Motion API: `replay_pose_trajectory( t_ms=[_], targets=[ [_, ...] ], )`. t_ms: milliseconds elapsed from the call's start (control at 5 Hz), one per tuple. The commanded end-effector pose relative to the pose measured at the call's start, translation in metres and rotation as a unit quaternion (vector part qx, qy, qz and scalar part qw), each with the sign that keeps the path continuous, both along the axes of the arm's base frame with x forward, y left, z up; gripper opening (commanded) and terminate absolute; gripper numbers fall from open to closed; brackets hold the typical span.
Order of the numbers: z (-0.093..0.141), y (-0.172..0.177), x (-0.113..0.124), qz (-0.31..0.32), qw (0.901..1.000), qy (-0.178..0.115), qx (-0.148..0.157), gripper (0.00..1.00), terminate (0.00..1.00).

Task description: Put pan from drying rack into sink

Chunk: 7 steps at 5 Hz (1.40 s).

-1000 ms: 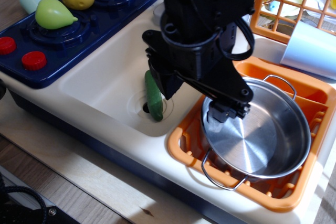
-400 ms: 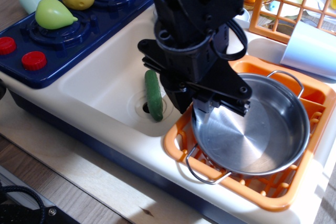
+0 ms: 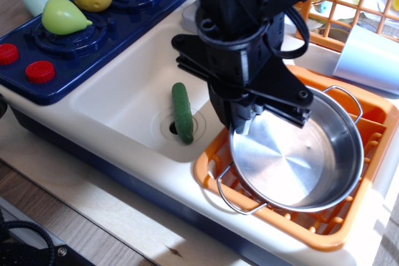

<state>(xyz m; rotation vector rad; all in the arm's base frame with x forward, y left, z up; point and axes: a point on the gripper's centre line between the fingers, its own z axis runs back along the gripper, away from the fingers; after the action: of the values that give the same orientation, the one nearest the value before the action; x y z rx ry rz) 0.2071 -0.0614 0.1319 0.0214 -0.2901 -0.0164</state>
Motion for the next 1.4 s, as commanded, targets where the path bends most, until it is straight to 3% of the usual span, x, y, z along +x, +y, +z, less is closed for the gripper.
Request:
replay_pose_trajectory(
  t_ms=[0, 400, 600, 800, 1000, 1200],
  targets=[
    [0.034, 0.009, 0.008, -0.041, 0.998, 0.024, 0.042, 0.0, 0.0],
    [0.044, 0.089, 0.016, -0.15, 0.9862, 0.044, 0.053, 0.0, 0.0],
    [0.041, 0.105, 0.022, -0.178, 0.9813, 0.046, 0.056, 0.0, 0.0],
    [0.034, 0.127, 0.034, -0.213, 0.9747, 0.057, 0.039, 0.0, 0.0],
    [0.027, 0.134, 0.035, -0.235, 0.9695, 0.042, 0.056, 0.0, 0.0],
    [0.019, 0.13, 0.033, -0.233, 0.9717, 0.015, 0.039, 1.0, 0.0]
  ],
)
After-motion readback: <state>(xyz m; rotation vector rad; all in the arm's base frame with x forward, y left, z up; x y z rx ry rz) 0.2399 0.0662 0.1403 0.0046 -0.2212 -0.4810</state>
